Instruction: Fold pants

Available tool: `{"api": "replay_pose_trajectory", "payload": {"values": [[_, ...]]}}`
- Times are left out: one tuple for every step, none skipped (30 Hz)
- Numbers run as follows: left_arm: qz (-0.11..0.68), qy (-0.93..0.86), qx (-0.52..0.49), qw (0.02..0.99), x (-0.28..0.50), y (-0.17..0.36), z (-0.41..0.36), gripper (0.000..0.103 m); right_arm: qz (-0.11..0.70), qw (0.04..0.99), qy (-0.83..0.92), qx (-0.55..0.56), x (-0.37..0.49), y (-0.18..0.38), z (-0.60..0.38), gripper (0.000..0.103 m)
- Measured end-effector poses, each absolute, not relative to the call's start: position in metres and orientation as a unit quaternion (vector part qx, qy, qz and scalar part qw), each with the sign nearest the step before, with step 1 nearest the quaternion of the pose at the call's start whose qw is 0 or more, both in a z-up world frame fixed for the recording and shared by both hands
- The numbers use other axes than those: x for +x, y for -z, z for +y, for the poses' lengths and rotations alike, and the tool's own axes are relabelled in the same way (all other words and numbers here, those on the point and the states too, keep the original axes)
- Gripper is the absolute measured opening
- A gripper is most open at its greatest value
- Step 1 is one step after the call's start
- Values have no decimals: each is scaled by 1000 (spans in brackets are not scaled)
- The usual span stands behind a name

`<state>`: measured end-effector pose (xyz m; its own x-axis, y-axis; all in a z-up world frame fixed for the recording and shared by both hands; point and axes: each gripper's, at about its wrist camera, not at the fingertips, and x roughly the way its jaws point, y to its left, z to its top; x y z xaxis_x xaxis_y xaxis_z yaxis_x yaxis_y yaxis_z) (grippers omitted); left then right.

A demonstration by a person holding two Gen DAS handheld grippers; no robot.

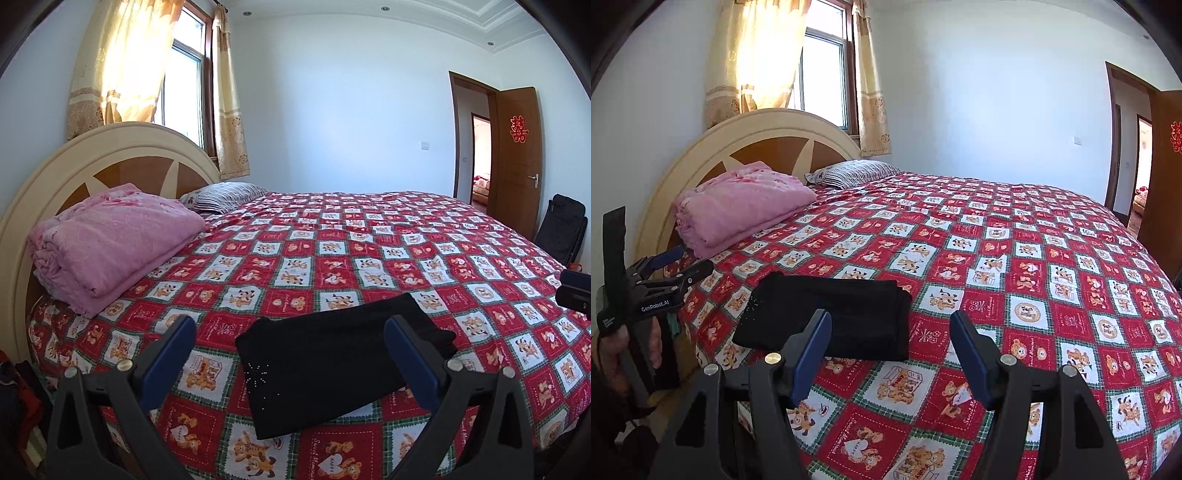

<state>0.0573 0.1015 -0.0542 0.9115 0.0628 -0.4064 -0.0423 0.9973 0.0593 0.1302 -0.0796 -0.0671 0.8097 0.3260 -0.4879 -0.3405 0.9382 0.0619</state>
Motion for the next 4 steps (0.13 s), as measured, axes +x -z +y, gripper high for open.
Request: {"api": "replay_pose_trajectory", "payload": {"values": [[209, -26, 25, 977, 58, 54, 102, 103, 255, 951, -176, -15, 131, 68, -79, 68], [209, -25, 25, 977, 58, 54, 102, 103, 256, 951, -176, -15, 131, 68, -79, 68], [210, -24, 27, 977, 58, 55, 101, 103, 257, 950, -176, -15, 131, 69, -79, 68], [210, -24, 30, 977, 58, 55, 101, 103, 257, 950, -177, -16, 132, 69, -79, 68]]}}
